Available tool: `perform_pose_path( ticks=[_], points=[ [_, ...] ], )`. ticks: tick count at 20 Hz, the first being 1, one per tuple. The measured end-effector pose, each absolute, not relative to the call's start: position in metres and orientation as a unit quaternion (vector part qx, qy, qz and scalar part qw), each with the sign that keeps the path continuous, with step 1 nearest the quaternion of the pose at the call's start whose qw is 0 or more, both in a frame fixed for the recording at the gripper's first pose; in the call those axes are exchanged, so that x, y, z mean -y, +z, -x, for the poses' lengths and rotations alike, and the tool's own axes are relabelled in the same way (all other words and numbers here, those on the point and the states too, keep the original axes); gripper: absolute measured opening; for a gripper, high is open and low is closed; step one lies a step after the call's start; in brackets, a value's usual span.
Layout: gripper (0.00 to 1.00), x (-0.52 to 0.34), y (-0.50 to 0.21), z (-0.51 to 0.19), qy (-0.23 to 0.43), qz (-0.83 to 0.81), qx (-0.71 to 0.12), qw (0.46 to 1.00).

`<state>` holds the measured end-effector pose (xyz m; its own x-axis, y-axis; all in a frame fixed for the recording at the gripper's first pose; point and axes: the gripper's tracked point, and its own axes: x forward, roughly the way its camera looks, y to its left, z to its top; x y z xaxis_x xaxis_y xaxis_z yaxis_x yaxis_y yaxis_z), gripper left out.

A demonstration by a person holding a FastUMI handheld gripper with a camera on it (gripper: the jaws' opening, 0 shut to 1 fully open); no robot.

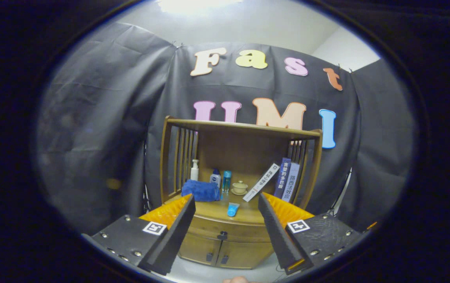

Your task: Pull open the drawer, take out the items inside it, and place them on the countertop above the cabinet.

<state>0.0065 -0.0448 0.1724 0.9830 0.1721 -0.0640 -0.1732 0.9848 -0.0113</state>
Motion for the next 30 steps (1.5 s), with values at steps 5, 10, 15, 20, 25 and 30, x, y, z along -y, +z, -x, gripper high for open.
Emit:
perform_pose_path(
  ticks=[5,10,15,20,25,30],
  points=[
    [0.96,0.081,0.19,0.006,0.101,-0.03,-0.009,0.994],
    [0.96,0.098,0.196,0.016,0.096,0.033,0.038,0.994],
    [0.96,0.098,0.18,0.022,0.095,0.04,0.032,0.994],
    [0.96,0.1,0.166,0.022,0.061,-0.017,0.02,0.998],
    [0.96,0.103,0.146,0.019,0.055,-0.01,0.0,0.998],
    [0.96,0.112,0.127,0.018,0.046,-0.006,-0.013,0.999]
  ],
)
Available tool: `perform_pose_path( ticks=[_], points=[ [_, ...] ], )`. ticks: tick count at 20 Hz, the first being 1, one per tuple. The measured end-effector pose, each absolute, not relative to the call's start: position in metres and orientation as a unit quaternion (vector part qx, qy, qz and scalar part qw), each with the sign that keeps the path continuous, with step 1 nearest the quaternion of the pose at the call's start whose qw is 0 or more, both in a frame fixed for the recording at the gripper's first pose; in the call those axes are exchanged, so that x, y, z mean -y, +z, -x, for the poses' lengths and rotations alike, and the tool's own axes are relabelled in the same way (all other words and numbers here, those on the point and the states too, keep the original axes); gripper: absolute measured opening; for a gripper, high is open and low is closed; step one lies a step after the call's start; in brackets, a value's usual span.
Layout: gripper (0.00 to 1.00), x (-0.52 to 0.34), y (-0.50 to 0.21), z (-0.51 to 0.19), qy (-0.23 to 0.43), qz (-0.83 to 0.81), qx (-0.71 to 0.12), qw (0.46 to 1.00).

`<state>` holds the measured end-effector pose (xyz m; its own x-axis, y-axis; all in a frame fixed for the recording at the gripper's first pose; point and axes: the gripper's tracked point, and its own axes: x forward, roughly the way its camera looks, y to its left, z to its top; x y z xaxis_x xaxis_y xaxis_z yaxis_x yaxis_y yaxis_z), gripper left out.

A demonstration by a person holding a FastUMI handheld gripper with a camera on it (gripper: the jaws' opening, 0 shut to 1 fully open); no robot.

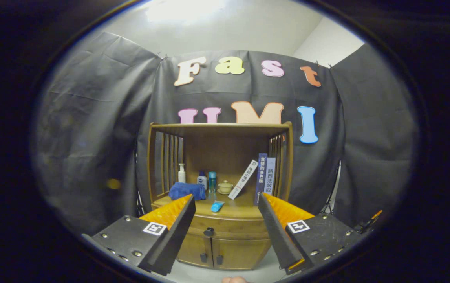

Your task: Pull open the drawer, take out the items inside it, and place them on the countertop above the cabinet.

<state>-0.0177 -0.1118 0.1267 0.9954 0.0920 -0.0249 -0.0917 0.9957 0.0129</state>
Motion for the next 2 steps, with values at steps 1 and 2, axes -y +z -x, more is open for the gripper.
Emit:
perform_pose_path(
  ticks=[1,2],
  points=[
    [0.96,0.1144,0.1249,0.017,0.043,-0.002,-0.014,0.999],
    [0.96,0.117,0.1241,0.0166,0.041,0.001,-0.013,0.999]
  ],
)
